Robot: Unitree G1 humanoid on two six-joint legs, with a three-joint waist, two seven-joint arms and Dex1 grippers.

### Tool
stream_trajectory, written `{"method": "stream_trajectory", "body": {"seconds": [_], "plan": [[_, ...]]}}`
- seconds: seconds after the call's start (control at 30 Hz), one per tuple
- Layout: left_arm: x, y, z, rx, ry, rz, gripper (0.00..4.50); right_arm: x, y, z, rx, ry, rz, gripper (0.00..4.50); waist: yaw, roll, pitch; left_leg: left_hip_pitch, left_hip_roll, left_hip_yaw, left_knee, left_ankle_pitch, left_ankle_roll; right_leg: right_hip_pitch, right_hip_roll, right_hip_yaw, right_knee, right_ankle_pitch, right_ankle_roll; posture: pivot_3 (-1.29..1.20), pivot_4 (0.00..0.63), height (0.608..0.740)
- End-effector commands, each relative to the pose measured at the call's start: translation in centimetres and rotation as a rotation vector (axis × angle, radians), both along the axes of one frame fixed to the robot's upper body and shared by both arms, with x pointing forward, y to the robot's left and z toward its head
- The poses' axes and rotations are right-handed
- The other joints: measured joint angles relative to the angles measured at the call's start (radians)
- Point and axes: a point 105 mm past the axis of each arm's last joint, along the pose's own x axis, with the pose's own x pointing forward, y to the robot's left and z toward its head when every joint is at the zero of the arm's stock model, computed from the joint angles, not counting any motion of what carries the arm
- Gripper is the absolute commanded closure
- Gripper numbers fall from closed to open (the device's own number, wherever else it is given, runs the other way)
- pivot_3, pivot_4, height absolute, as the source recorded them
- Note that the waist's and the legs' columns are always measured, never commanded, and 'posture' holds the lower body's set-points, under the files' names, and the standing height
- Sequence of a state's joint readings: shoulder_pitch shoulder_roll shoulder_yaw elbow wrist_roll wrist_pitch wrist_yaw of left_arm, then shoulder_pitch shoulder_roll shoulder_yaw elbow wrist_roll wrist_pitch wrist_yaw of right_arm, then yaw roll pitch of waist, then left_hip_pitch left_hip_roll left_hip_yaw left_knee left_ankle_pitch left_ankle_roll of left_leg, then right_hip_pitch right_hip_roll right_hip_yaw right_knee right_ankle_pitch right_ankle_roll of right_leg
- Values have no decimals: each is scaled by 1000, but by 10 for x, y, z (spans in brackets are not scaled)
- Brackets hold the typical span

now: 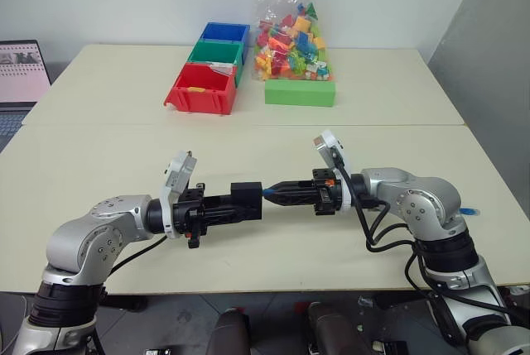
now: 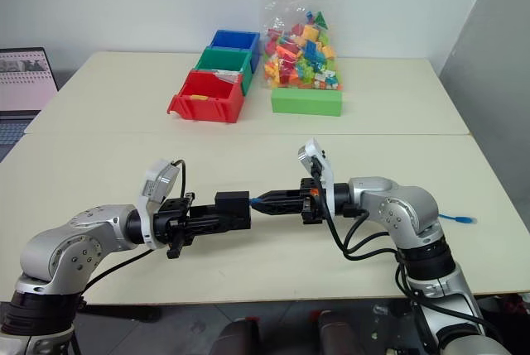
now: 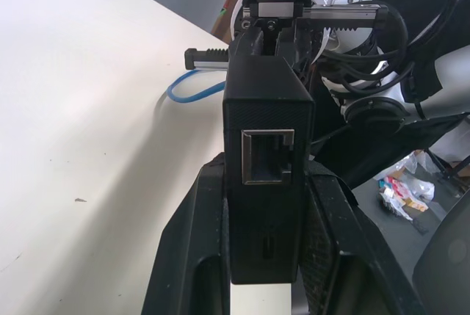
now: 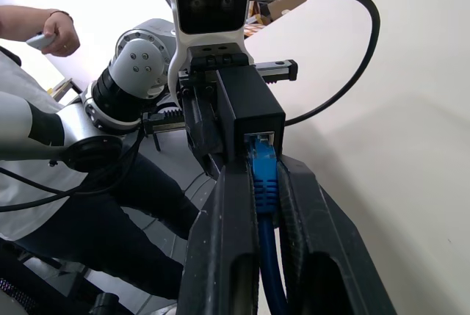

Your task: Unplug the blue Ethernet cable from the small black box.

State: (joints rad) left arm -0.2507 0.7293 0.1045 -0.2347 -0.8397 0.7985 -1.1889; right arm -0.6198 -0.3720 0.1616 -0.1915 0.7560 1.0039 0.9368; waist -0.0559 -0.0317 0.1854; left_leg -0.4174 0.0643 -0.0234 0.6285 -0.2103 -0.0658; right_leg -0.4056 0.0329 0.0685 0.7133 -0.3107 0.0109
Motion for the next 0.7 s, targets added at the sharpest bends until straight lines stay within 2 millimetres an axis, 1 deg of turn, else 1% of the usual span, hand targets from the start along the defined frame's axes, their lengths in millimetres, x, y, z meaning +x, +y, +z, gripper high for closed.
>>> {"method": "stream_trajectory", "body": {"seconds": [0.03,0.2,0.53,0.7], "plan": [[-5,-5,8,3,-49,-41,3703,-5,4,10,20,-27,29,4425,0,0,0,0,0,0,0,0,0,0,0,0,0,0,0,0,150,740],[-8,-4,6,11,-38,-51,3703,-3,-3,9,21,15,28,4425,0,0,0,0,0,0,0,0,0,0,0,0,0,0,0,0,150,740],[-4,6,5,3,-38,6,3703,9,-31,-1,-11,79,-65,4425,0,0,0,0,0,0,0,0,0,0,0,0,-1,0,0,0,150,740],[-5,9,3,11,-31,19,3703,10,-36,-1,3,82,-94,4425,-1,0,0,0,0,0,-1,0,0,0,0,0,-1,0,0,0,150,740]]}}
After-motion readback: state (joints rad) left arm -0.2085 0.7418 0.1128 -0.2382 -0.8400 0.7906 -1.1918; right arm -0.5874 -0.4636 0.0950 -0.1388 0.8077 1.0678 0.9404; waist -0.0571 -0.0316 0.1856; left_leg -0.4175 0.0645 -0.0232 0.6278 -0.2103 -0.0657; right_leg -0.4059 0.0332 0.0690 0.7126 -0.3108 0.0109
